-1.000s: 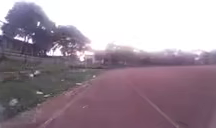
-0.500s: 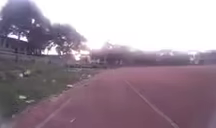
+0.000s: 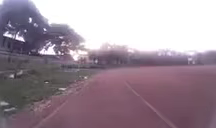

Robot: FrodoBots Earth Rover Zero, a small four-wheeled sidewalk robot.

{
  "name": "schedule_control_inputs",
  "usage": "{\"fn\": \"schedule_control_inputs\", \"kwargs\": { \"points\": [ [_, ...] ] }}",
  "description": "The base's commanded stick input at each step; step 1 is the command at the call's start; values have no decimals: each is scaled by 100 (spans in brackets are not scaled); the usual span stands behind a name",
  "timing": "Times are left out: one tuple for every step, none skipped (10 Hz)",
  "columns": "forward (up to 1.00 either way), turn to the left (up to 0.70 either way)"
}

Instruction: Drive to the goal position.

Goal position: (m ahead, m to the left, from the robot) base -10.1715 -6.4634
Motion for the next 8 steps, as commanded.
{"fn": "schedule_control_inputs", "kwargs": {
  "points": [
    [70,-35],
    [70,0],
    [70,0],
    [70,0],
    [70,0],
    [70,0],
    [70,0],
    [70,0]
  ]
}}
